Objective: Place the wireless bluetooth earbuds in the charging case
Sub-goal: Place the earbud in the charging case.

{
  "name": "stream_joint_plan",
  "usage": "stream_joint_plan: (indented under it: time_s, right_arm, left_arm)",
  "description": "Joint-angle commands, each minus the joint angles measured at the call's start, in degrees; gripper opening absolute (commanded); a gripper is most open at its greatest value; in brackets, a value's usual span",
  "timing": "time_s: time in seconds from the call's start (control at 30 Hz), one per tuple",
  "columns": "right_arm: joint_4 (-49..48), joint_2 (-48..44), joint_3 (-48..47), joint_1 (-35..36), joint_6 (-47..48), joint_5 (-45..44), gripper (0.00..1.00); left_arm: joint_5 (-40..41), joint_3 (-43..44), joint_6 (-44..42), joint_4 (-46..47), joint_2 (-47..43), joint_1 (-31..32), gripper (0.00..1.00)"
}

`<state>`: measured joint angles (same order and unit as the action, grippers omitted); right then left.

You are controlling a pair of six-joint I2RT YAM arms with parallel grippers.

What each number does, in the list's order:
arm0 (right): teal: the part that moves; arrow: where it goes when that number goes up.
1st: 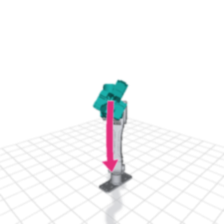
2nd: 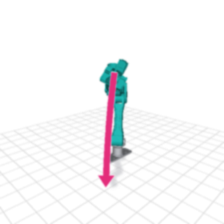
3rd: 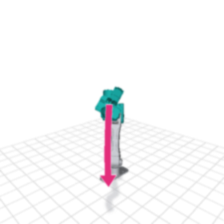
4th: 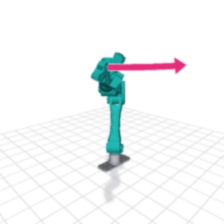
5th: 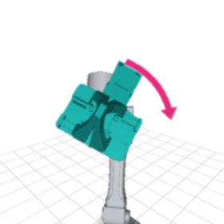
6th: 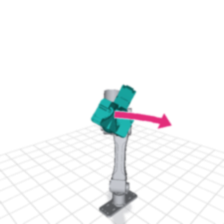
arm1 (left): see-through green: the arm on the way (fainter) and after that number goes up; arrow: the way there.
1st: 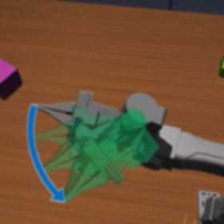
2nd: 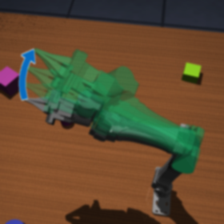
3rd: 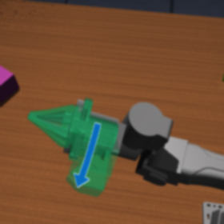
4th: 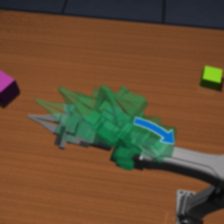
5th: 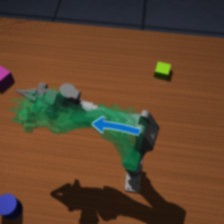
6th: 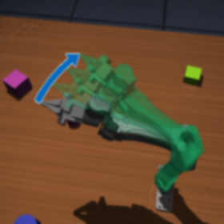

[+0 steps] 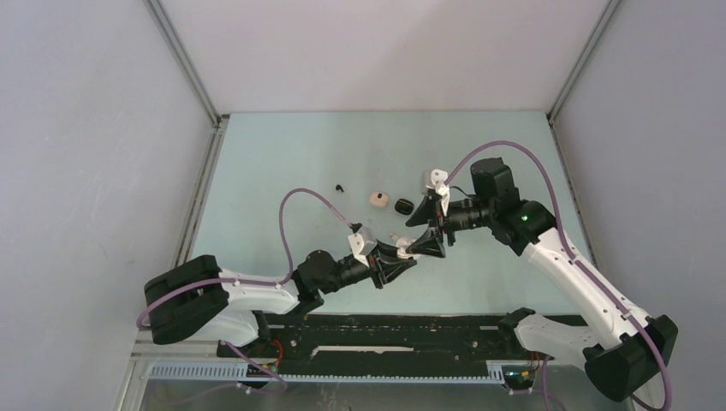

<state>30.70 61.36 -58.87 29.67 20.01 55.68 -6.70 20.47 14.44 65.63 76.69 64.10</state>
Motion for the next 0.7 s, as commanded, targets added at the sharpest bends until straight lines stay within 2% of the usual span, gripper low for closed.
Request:
stream_joint_plan:
  time_s: [0.0, 0.67]
  right_arm:
    - [1.79, 0.69, -2.29, 1.08, 2.39, 0.09, 0.69]
    - [1.16, 3.9, -2.29, 1.4, 1.64, -2.66, 0.69]
  left_arm:
    - [-1.08, 1.94, -1.76, 1.63, -1.8, 0.06, 0.0]
    - [-2.61, 1.1, -1.96, 3.4, -1.35, 0.06, 0.0]
